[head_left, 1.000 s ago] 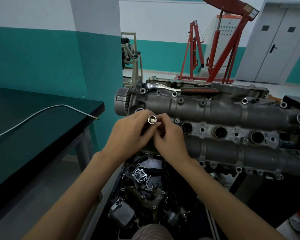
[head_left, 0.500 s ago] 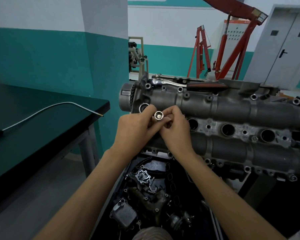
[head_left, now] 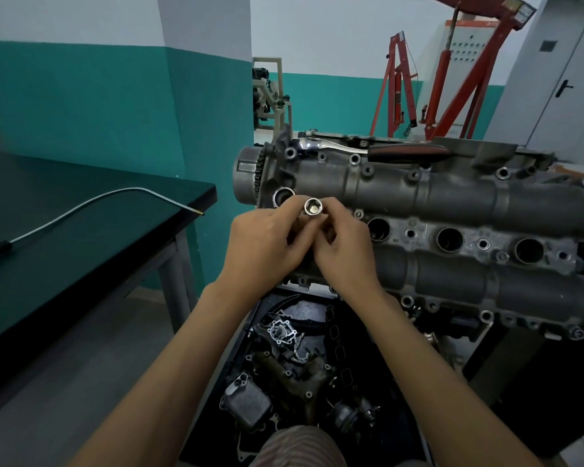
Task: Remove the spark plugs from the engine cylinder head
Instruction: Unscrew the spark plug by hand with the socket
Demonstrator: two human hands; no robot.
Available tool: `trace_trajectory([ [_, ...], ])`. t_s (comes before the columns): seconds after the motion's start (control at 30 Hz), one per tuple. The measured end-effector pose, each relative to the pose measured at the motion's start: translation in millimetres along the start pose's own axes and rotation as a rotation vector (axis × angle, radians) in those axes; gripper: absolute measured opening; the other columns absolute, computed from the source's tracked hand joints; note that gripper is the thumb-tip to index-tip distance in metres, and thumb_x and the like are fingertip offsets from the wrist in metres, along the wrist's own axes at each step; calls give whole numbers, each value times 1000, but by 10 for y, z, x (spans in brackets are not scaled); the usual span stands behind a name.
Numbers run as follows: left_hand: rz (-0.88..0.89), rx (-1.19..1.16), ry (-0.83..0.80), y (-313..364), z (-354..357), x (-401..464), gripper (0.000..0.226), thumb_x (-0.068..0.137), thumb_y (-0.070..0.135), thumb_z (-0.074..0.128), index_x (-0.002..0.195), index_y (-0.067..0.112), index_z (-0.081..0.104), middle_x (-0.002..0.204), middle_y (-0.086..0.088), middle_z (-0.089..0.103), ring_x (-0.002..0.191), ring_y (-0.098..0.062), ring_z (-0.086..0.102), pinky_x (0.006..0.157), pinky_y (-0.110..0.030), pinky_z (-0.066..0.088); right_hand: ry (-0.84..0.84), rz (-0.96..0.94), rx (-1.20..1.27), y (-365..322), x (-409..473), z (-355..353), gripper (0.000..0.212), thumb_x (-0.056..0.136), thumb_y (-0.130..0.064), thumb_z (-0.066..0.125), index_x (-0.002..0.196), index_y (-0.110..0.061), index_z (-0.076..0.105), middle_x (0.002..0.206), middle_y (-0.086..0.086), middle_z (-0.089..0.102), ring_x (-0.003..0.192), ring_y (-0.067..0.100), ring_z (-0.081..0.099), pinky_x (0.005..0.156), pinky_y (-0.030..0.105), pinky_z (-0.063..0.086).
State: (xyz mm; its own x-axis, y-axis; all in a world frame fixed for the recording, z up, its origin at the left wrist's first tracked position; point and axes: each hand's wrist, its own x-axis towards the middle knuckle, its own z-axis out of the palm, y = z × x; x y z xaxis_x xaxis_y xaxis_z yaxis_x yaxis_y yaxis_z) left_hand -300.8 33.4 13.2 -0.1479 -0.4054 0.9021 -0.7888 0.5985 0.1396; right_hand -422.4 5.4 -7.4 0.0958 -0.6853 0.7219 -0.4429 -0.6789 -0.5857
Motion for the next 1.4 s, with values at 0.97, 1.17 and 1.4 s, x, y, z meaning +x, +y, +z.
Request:
trace_trajectory([
  [0.97, -58, -64, 97, 31, 72, -20, 34, 86, 38, 55, 79, 5, 60, 50, 1, 52, 40, -16, 48, 38, -27, 39, 86, 7, 103, 12, -68, 21, 6, 86, -24, 52, 88, -20, 55, 68, -5, 58, 62, 7, 54, 55, 36, 47],
  [1.17, -90, -82, 66, 16, 44, -23, 27, 87, 30, 54, 94, 7, 66, 53, 1, 57, 45, -15, 53, 45, -29, 41, 38, -64, -7, 15, -66, 13, 28, 89, -24, 45, 114, -33, 54, 77, -16, 62, 67, 2, 57, 59, 28, 47],
  [1.4, -106, -41, 130, 47, 109, -15, 38, 84, 39, 59, 70, 4, 55, 49, -2, 53, 40, -18, 49, 38, -32, 40, 51, 13, 24, 22, -66, 22, 7, 85, -21, 57, 88, -16, 52, 64, -5, 57, 57, 7, 52, 51, 35, 45],
])
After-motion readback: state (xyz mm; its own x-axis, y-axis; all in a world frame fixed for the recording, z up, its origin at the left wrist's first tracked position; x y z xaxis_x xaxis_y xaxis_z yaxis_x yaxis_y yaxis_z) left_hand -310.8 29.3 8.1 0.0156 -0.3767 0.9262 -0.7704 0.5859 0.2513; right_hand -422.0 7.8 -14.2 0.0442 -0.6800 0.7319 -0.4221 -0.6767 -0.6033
